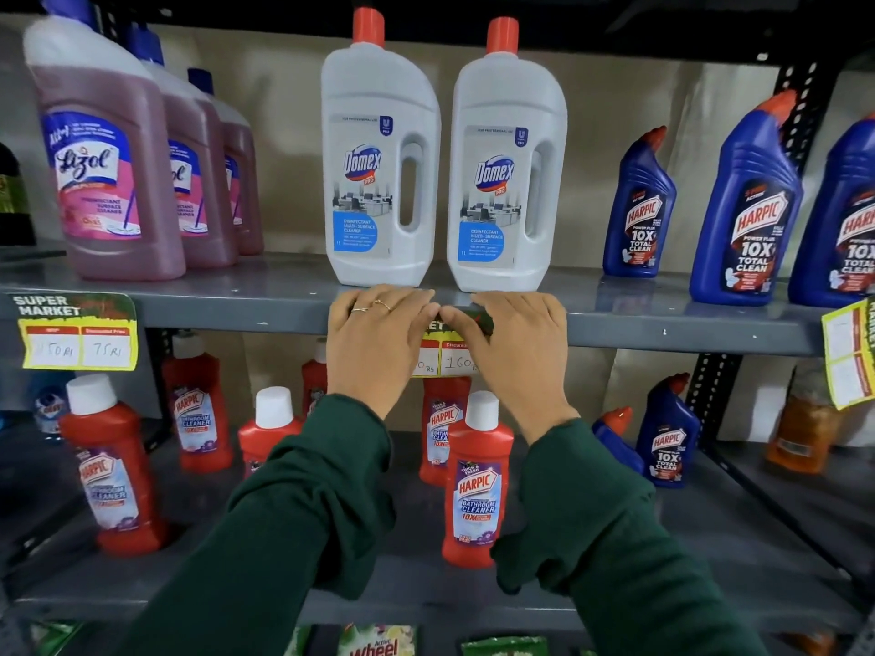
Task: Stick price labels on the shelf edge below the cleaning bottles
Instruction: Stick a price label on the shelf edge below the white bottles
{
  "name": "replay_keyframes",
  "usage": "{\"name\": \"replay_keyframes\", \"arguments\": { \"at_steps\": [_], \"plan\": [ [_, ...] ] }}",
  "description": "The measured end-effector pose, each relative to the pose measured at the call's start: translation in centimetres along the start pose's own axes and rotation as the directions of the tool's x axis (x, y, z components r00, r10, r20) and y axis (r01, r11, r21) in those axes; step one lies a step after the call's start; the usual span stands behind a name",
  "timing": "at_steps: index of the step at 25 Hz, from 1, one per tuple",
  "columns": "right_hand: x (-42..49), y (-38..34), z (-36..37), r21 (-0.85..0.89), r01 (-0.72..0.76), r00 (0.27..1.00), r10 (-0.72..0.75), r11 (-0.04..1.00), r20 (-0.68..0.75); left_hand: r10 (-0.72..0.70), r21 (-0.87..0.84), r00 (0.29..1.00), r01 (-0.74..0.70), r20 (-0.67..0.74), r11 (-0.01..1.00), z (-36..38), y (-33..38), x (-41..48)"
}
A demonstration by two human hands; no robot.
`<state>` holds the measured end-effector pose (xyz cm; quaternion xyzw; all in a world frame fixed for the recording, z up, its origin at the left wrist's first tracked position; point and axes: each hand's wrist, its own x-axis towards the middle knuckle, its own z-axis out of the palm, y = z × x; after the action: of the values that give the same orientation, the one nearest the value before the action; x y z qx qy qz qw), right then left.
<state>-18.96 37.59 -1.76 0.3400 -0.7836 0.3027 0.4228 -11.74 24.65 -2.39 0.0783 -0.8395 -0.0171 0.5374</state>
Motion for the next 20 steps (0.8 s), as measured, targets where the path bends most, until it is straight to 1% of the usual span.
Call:
{"name": "replay_keyframes", "arguments": {
  "at_steps": [3,7,9,11,15,20],
  "plan": [
    [0.5,0.4,-0.5,0.024,0.004,1.0,-0.004,1.0,0.031,0.013,-0.056,0.998,-0.01,0.059,0.998,-1.0,-1.0,0.7],
    [1.1,0.9,-1.4,0.074,0.029,0.992,-0.038,0.997,0.119,0.052,-0.229,0.975,-0.002,0.215,0.973,-2.7,-2.9,1.8],
    [1.4,1.0,-1.8,0.114,0.035,0.988,-0.052,0.993,0.146,0.117,-0.271,0.956,-0.041,0.269,0.962,-3.1,-3.7,2.3],
    [1.5,1.0,-1.9,0.132,0.029,0.986,-0.05,0.991,0.16,0.178,-0.265,0.947,-0.105,0.269,0.959,-3.0,-4.0,2.3],
    [1.4,1.2,-2.0,0.151,0.014,0.979,-0.044,0.988,0.199,0.237,-0.277,0.949,-0.176,0.206,0.945,-2.8,-4.2,2.1],
    [1.3,1.6,-2.6,0.138,0.049,0.966,-0.082,0.989,0.244,0.262,-0.281,0.95,-0.208,0.171,0.937,-2.4,-4.0,1.8]
  ]
}}
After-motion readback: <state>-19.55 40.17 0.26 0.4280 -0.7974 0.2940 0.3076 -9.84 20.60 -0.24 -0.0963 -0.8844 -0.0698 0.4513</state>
